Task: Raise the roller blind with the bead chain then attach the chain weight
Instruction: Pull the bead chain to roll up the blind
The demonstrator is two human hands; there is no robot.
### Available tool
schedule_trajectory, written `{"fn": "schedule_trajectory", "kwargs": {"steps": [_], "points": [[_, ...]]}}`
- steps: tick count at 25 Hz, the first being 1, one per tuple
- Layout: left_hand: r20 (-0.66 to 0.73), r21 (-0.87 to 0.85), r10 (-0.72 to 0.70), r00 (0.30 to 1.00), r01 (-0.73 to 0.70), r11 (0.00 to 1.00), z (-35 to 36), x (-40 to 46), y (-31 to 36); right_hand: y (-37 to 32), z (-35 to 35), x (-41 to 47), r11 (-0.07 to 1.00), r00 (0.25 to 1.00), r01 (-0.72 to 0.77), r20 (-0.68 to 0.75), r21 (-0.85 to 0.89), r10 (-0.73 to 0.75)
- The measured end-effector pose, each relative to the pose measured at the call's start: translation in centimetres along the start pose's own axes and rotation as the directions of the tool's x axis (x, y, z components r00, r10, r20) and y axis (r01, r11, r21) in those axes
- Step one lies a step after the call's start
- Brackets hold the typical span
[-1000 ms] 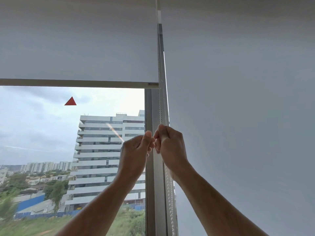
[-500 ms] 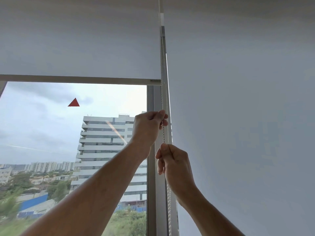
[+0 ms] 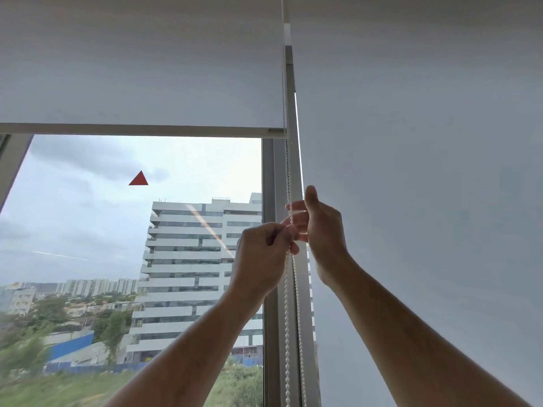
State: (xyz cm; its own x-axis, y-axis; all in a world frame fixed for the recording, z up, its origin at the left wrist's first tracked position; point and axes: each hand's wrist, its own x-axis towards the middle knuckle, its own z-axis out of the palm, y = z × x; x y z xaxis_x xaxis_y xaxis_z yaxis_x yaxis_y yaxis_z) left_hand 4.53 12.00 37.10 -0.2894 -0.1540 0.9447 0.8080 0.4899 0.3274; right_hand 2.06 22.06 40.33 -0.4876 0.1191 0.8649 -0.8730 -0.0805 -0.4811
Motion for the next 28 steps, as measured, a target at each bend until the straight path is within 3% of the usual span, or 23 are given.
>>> {"fn": "schedule_trajectory", "kwargs": {"steps": [4,11,17,28], "points": [[0.038,-0.015,-0.013,0.999,0.014,1.000,0.0,-1.3,-1.5,-1.4,1.1,1.6,0.999,0.995,-0.022,0.100,-0.039,0.026],[0.158,0.048,0.061,0.985,-0.069,0.996,-0.7,-1.8,-2.8,0.2,0.9,-0.1,0.994,0.997,0.065,0.039,-0.087,-0.062],[-0.009,0.031,-0.005,1.000,0.005,0.999,-1.4,2.1,-1.6,1.5,0.1,-2.2,0.985,0.988,0.126,0.107,-0.117,-0.114],[0.106,-0.172,-0.133,0.985,0.149,0.974,1.2,3.9,0.6,5.3,-2.6,-5.1,0.998,0.963,0.030,0.269,-0.051,-0.015]]}}
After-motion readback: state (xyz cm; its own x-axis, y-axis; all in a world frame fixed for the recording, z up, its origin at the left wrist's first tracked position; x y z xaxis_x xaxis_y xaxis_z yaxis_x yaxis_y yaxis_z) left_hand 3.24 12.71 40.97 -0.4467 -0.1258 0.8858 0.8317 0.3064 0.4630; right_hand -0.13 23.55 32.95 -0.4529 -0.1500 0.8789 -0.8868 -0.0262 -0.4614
